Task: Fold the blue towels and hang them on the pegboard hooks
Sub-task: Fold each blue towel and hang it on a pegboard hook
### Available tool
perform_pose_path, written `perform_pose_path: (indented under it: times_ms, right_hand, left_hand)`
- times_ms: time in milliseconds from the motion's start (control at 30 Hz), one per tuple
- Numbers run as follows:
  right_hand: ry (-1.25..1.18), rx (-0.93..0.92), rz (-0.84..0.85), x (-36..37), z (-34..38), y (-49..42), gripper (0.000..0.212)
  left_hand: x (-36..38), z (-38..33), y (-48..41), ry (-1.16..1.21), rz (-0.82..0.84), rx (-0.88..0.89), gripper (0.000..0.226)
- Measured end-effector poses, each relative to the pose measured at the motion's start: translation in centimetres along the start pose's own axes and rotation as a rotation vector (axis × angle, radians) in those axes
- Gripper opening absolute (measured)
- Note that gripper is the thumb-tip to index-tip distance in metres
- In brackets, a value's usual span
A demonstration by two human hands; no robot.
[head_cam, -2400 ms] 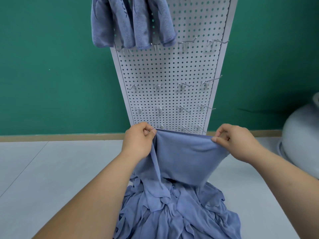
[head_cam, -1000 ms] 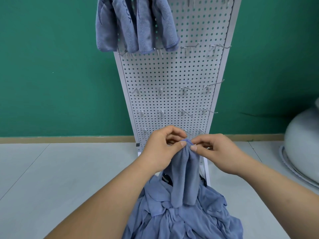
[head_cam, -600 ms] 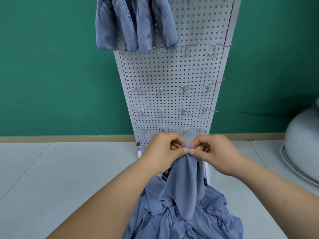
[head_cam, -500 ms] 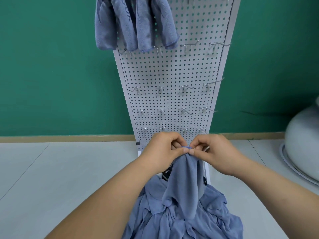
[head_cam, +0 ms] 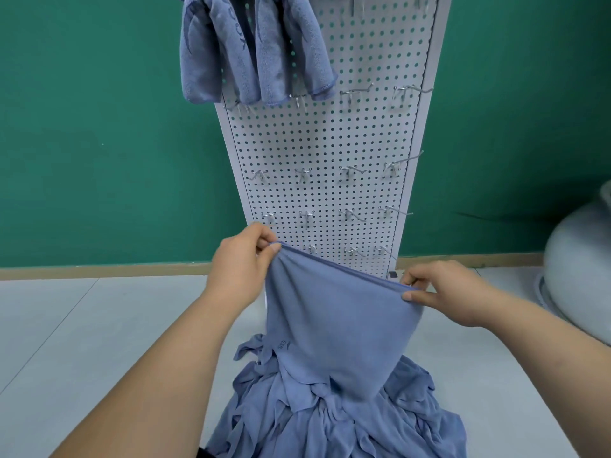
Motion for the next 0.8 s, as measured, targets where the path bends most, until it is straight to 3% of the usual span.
perform_pose_path:
  times_ms: [200,333,400,567,667,800]
  right_hand:
    - [0.017,-0.006,-0.175,-2.6,-1.3,1.1,0.013]
    - [-0.103,-0.097,-0.155,-3.7,-0.4,2.1,0.021]
    - [-0.034,-0.1,-0.188,-3.7,-0.6,2.3,0.028]
    - [0.259,0.171,-0.44,-3.4,-1.3,2.0,0.019]
    - [0.103,0.122,-0.612,-4.0,-0.7,2.0,0.016]
    - [-0.004,0.083,-0.677,-5.3,-0.8,2.8,0.008]
  left_hand:
    - [-1.5,3.2,0.4,-0.074,-0.076,-0.103,0.01]
    - [-1.6,3.7,0.7,-0.132,-0.036,-0.117,0.011]
    - [-1.8,4.0,0.7,-0.163,-0.042,-0.124,0.01]
    - [-1.7,3.1,0.8,-0.212,-0.041,-0.124,0.008]
    - [-1.5,2.6,0.7,-0.273,-0.009,-0.073,0.008]
    - [-1.8,2.8,0.7,-0.314,0.022,-0.061,0.007]
Point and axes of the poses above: each hand's wrist, its own y-axis away from the middle knuckle, its own x-axis out of the palm, z = x × y, the point moved 2 cm from there along -y, towards the middle knuckle, and after that the axes turned 11 degrees about x, right-handed, at the moved point
